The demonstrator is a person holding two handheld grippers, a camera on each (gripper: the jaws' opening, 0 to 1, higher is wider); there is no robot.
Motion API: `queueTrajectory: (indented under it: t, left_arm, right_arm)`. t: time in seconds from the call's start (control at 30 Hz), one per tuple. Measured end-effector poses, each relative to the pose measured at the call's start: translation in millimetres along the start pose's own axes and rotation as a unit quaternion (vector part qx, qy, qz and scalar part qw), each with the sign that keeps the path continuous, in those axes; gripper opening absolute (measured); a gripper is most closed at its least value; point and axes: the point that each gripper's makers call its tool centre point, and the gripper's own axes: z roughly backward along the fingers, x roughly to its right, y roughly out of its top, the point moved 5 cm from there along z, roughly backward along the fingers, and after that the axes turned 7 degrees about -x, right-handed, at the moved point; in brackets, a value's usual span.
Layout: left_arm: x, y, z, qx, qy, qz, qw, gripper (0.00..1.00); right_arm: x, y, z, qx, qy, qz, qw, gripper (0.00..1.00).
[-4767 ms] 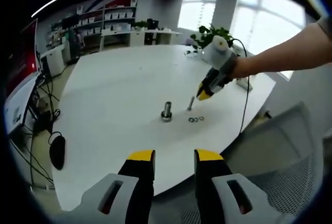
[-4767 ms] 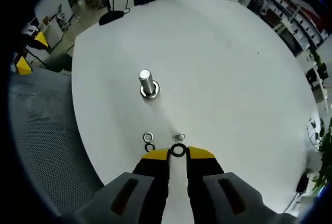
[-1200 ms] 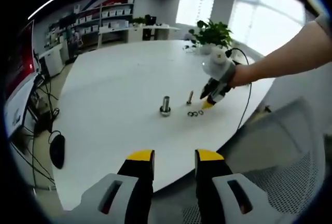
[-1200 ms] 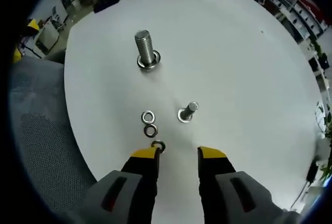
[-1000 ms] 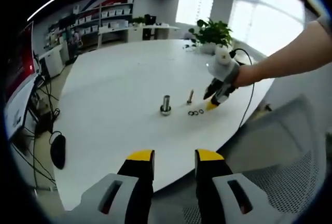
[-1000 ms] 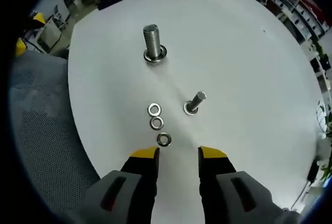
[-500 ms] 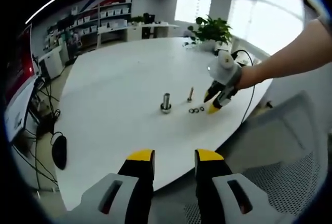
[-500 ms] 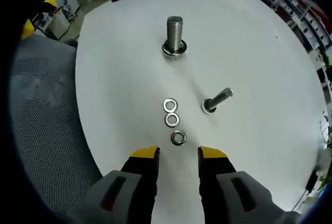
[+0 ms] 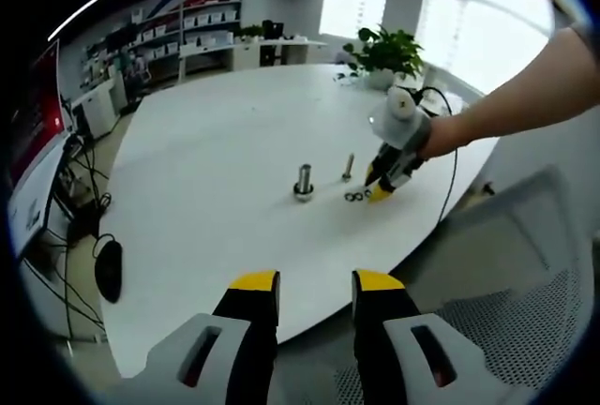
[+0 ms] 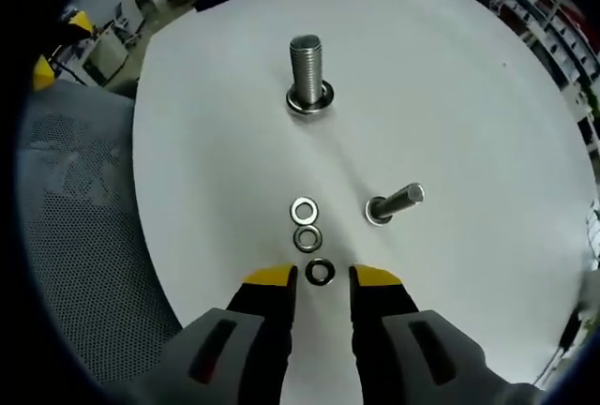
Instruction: Place the washer onto the threaded stud by aligning its center hole with the stud, sliding it down to the base, and recovering from edge contact or off-axis alignment until the washer reaches the visible bottom stop.
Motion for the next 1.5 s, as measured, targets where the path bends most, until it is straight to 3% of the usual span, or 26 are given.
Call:
queueTrajectory:
  t: [0.2,0.43,0.6,0.7,0.97,1.2,1.5]
  left_arm:
    - [1.2,-0.7,-1,-0.004,-0.001,-0.002,1.0000,0.29]
    - [0.7,-1.2,-1,-0.006,-0.003,0.001,1.0000,0.29]
    - [0.9,-1.4,-1,-0.006,-0.003,0.002,1.0000,0.29]
    - [0.5,-0.9,-1,-0.005,-0.003,0.004,1.0000,0.28]
    - [-0.3,-0.2,-1,-0.003,-0.003,0.006,1.0000,0.28]
    - [0.2,-0.3,-1,-0.003,-0.001,0.005,1.0000,0.28]
    - [-1.0,0.2,1,0.003,0.001,0.008,1.0000,0.28]
  right_arm:
    - [0,-1.1,0,-0.003,0.005,0.031,0.9995,0.23]
    - [-4,3.2,0,-0.040,0.005,0.080,0.9959,0.17]
    - [-1,3.3,-1,-0.042,0.011,0.076,0.9962,0.15]
    - [-3,6.0,-1,-0.061,0.003,0.087,0.9944,0.15]
    - [-4,11.8,-4,-0.112,-0.018,0.059,0.9918,0.15]
    - [-5,9.1,-2,-0.102,-0.017,0.063,0.9926,0.15]
    - [-6,5.6,-1,-0.075,-0.035,0.036,0.9959,0.15]
